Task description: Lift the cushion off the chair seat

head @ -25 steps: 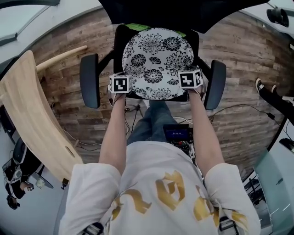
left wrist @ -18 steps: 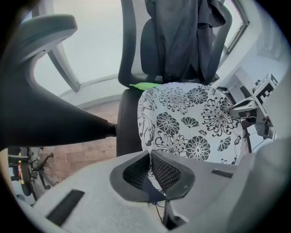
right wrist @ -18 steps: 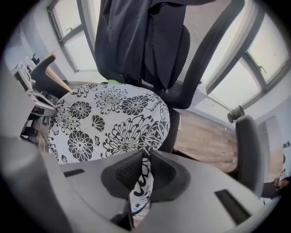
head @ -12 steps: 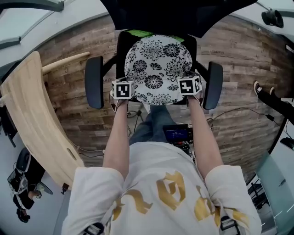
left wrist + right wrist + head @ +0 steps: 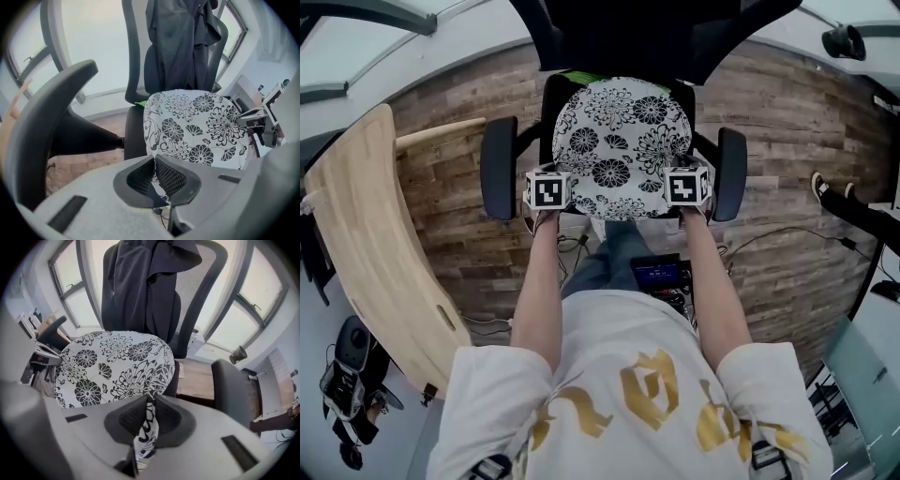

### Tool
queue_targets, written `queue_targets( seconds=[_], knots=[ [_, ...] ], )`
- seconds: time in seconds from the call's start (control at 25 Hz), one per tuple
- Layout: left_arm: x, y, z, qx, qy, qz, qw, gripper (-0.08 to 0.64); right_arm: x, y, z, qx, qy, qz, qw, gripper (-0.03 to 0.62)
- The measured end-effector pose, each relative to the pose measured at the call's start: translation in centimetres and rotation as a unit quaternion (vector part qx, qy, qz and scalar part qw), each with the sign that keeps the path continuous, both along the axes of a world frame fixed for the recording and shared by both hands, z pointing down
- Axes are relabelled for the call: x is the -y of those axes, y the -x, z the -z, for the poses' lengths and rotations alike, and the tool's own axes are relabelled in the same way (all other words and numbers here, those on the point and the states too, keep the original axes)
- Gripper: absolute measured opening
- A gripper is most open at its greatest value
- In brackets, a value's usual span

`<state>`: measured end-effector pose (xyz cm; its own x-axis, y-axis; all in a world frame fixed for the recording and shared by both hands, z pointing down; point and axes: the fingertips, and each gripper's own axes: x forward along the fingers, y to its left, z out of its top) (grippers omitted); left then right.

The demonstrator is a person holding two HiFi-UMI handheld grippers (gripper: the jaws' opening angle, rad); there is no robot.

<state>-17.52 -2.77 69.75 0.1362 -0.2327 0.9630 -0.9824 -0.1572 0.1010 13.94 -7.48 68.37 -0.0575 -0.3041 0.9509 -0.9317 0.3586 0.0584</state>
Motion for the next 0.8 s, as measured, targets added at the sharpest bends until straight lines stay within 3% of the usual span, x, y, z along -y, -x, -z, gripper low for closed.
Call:
queue_targets(
  seconds=[0.8],
  knots=[
    [-0.2, 0.0, 4.8, -0.022, -0.054, -0.016, 0.9982, 0.018, -2.2, -0.5, 4.6, 0.015, -0.056, -0.020, 0.998, 0.040]
  ],
)
